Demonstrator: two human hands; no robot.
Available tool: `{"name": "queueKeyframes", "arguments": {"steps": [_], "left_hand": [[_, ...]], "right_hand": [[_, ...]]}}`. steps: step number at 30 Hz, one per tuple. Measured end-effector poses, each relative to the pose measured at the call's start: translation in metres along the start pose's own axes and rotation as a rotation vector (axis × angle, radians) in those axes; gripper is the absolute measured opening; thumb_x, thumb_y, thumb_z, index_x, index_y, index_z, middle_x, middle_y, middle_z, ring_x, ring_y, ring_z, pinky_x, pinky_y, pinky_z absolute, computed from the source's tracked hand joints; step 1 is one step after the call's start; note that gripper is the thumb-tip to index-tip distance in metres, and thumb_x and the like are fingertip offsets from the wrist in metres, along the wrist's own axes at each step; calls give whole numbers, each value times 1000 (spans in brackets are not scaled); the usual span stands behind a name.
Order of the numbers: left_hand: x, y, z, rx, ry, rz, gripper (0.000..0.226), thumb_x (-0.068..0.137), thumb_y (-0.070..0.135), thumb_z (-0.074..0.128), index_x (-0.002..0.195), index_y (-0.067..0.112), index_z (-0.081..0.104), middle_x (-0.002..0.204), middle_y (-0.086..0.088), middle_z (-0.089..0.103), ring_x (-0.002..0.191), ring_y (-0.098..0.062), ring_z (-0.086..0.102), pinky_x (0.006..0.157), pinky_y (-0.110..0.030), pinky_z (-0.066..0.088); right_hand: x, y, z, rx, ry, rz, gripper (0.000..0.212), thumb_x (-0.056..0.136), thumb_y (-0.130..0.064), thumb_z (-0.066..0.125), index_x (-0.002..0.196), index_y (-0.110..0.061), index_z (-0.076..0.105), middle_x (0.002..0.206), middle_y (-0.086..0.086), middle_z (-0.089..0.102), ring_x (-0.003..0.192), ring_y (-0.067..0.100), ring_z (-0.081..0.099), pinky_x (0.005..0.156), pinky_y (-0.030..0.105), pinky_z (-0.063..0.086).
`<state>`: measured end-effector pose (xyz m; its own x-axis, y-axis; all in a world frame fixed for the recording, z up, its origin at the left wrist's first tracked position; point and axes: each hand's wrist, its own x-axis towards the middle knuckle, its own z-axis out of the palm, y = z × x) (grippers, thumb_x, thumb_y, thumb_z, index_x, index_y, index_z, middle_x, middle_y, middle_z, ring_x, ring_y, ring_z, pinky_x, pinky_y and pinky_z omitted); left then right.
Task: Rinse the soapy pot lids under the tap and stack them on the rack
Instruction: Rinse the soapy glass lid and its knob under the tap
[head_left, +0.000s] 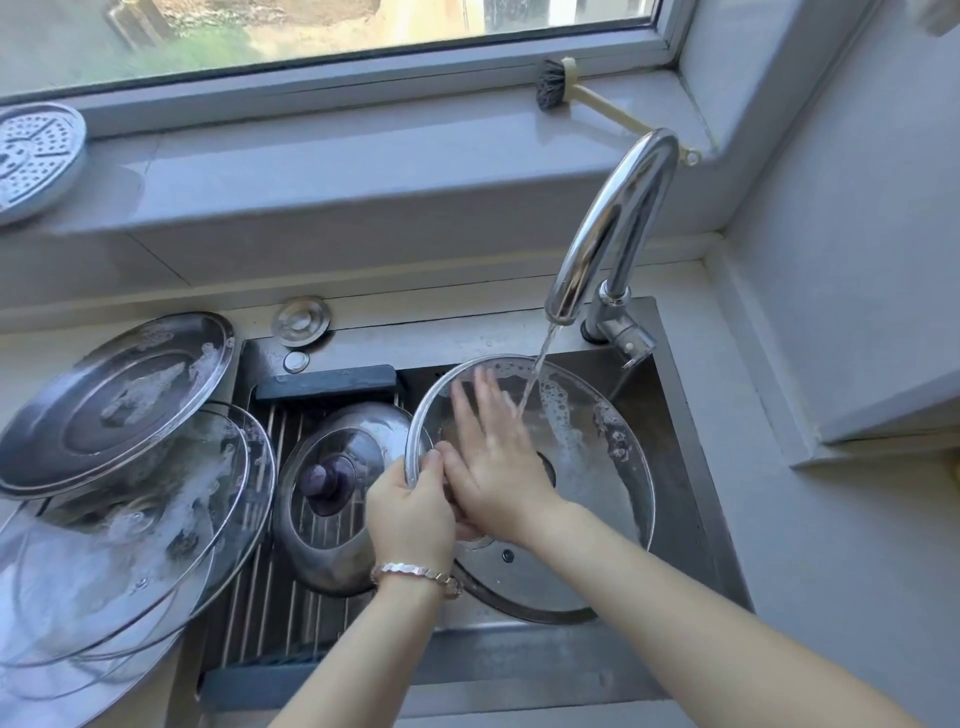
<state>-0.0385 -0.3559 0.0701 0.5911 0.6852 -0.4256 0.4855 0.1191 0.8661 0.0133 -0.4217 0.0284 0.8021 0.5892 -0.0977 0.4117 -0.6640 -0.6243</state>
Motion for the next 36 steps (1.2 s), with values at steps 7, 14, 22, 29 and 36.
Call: {"name": "queueKeyframes", "arguments": {"steps": [7, 14, 22, 29, 36], "left_hand": [[-1, 8, -4, -132, -114, -97, 26, 94, 22, 49, 79, 1, 54, 50, -11, 65, 40, -24, 63, 36, -27, 50], [0, 6, -1, -54, -31, 24, 31, 91, 23, 54, 64, 8, 53, 61, -26, 62, 49, -36, 65, 46, -45, 56], [-2, 21, -1, 86, 39, 364, 25, 92, 26, 53, 67, 19, 56, 60, -12, 67, 50, -22, 66, 48, -35, 54], [19, 37, -5, 531, 139, 975, 42, 86, 32, 40, 78, 0, 65, 49, -14, 62, 40, -33, 58, 41, -39, 49], [19, 31, -9, 328, -58, 280, 30, 92, 31, 46, 76, 7, 55, 61, -14, 64, 54, -32, 64, 53, -43, 55]], "right_hand": [[3, 35, -21, -65, 94, -182, 71, 86, -51, 19, 146, -14, 26, 154, 5, 23, 141, 13, 9, 118, 40, 6], [-2, 18, -6, -80, 161, -327, 59, 97, -43, 19, 140, -5, 35, 145, 14, 36, 137, 20, 19, 116, 25, 4], [-2, 44, -4, 227, 345, 347, 67, 95, -45, 29, 149, -12, 9, 157, 0, 1, 144, 15, 2, 118, 31, 4], [-44, 57, 15, 713, 304, 580, 19, 92, -8, 51, 105, -13, 63, 115, 0, 54, 106, 12, 52, 85, 11, 39], [-44, 77, -5, 1338, 54, 1004, 38, 101, -37, 27, 133, -17, 35, 91, 17, 62, 76, 28, 65, 65, 34, 56]]}}
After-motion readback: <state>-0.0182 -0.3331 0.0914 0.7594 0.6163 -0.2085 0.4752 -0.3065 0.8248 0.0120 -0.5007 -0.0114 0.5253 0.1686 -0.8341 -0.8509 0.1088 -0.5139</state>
